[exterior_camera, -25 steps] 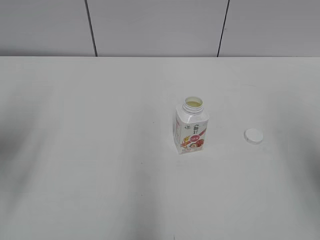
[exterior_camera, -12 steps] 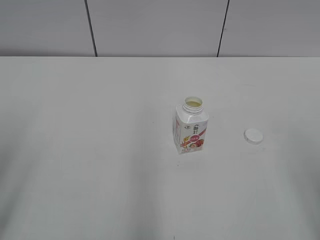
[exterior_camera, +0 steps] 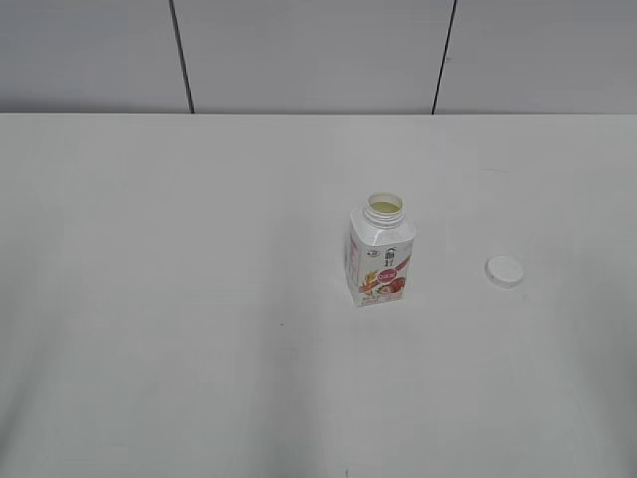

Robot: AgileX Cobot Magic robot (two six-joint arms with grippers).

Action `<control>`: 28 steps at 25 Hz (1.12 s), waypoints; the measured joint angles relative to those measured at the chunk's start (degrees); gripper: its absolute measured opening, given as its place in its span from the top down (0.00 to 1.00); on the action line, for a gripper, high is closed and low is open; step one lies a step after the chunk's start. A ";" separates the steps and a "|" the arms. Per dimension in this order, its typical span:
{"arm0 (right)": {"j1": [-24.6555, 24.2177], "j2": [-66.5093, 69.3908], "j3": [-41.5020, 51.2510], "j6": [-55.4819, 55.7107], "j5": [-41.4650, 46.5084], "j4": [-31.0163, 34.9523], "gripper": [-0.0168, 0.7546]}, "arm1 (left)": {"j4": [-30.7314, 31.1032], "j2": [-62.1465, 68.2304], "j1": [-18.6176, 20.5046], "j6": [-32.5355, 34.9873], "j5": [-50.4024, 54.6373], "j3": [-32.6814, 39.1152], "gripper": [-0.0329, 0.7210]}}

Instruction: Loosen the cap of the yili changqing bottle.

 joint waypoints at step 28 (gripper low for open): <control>2.23 -21.91 0.32 1.02 -0.62 0.54 0.29 | -1.11 -25.09 0.00 -0.02 0.63 0.13 0.21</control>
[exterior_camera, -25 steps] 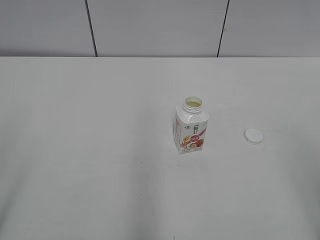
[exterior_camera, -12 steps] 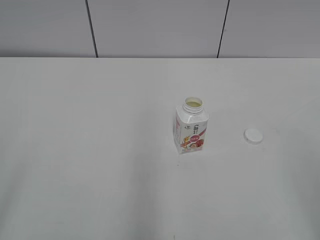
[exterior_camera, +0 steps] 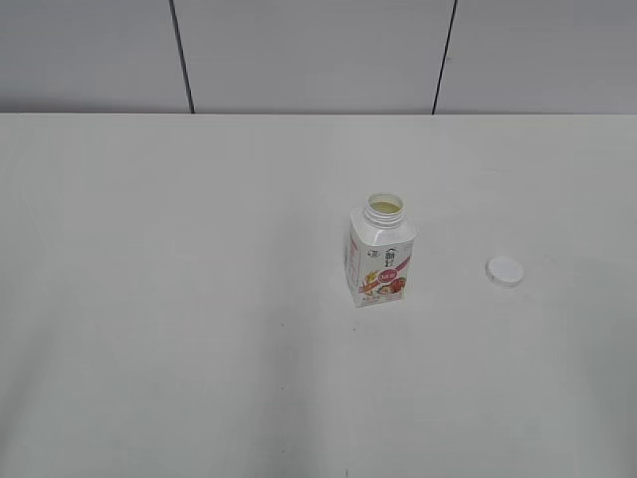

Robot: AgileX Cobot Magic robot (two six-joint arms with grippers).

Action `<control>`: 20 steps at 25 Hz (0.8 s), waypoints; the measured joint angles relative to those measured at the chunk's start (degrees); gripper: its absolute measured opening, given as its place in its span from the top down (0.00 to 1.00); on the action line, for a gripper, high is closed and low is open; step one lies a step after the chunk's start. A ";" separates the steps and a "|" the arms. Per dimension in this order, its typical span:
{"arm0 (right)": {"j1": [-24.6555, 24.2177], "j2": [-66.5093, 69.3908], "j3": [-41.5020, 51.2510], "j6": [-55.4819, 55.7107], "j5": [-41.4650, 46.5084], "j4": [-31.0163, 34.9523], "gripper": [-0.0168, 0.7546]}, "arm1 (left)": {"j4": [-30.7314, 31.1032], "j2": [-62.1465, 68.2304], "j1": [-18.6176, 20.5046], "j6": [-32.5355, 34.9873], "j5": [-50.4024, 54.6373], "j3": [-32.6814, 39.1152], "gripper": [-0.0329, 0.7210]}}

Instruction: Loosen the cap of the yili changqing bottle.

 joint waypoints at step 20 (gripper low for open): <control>2.48 0.00 2.02 6.42 -5.13 -5.06 0.29 | -0.23 0.00 0.00 -0.04 0.00 0.00 0.21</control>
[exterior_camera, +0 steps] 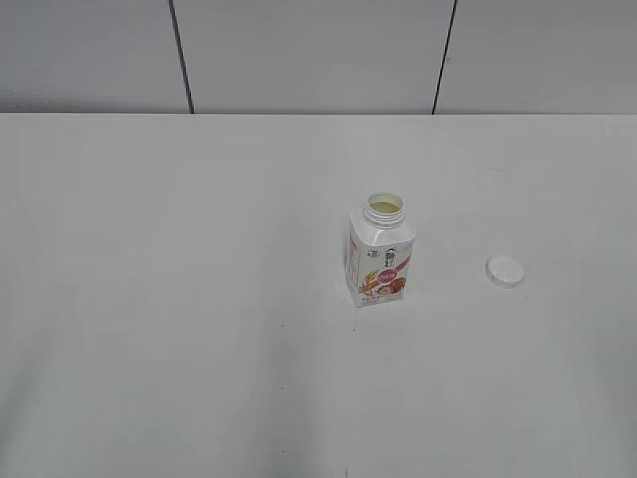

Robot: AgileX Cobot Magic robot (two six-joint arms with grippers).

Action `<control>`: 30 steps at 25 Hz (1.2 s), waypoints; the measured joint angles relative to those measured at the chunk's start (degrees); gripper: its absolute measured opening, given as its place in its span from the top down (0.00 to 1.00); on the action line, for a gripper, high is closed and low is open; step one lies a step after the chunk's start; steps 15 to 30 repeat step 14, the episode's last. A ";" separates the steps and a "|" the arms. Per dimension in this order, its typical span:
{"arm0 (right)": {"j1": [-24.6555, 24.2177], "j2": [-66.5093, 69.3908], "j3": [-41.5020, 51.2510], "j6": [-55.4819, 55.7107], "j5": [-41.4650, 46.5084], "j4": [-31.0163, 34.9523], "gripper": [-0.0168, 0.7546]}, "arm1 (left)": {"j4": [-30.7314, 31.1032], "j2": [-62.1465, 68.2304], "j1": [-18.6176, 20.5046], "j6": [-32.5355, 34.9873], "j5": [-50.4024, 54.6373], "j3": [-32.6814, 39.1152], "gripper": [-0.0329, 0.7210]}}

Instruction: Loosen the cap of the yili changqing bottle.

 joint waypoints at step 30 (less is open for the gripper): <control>0.00 0.00 0.00 0.05 0.00 0.00 0.29 | 0.00 0.00 0.00 0.00 0.00 0.00 0.21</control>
